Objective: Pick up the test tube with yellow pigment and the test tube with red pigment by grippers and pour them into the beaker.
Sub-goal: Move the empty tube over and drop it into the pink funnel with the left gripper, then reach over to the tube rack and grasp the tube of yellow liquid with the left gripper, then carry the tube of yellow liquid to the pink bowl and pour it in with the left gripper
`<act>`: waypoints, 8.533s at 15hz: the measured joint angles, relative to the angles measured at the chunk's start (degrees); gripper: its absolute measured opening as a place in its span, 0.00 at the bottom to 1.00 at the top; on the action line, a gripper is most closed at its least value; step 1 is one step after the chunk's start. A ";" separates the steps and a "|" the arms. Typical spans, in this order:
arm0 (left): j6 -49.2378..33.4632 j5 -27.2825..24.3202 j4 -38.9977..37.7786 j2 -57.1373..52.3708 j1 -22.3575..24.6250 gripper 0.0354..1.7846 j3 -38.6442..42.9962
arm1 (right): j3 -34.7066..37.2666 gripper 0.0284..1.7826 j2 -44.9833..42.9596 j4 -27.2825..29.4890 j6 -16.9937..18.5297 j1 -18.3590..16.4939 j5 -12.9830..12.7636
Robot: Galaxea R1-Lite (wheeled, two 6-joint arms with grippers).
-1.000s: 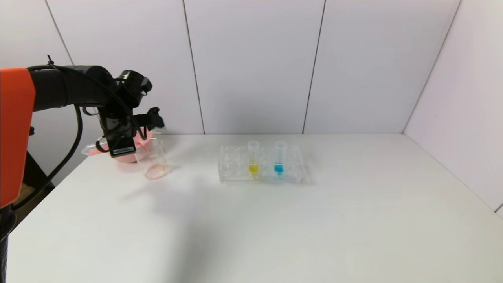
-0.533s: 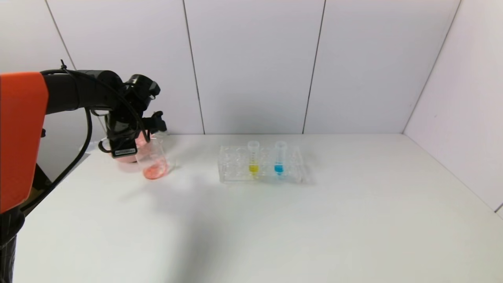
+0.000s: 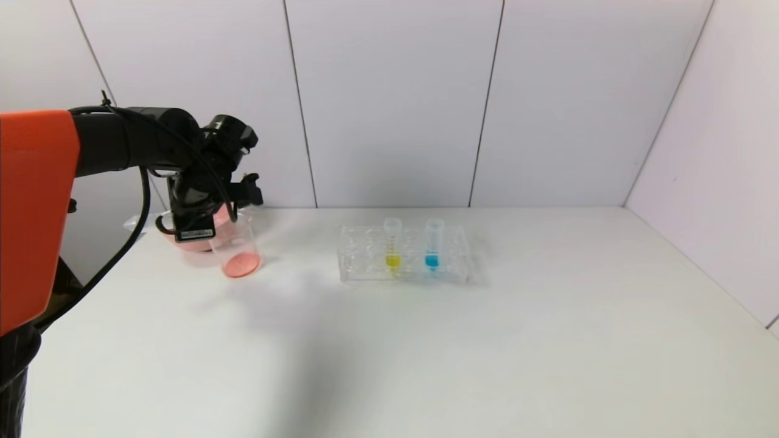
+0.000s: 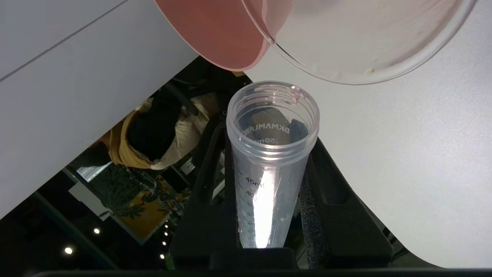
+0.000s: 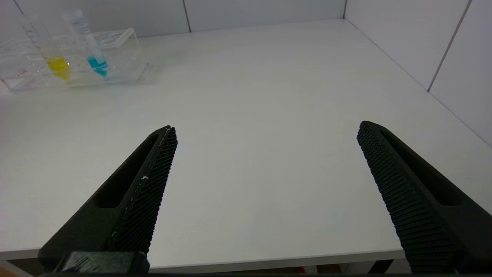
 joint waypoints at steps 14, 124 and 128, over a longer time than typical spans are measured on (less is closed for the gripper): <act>-42.19 -32.34 -9.73 -10.40 10.79 0.25 6.89 | 0.00 0.96 0.00 0.00 0.00 0.00 0.00; -57.25 -3.45 -102.84 6.36 -33.41 0.26 34.16 | 0.00 0.96 0.00 0.00 0.02 0.00 0.00; -57.09 -4.63 -97.45 1.27 -33.55 0.26 32.22 | 0.00 0.96 0.00 0.00 0.02 0.00 0.00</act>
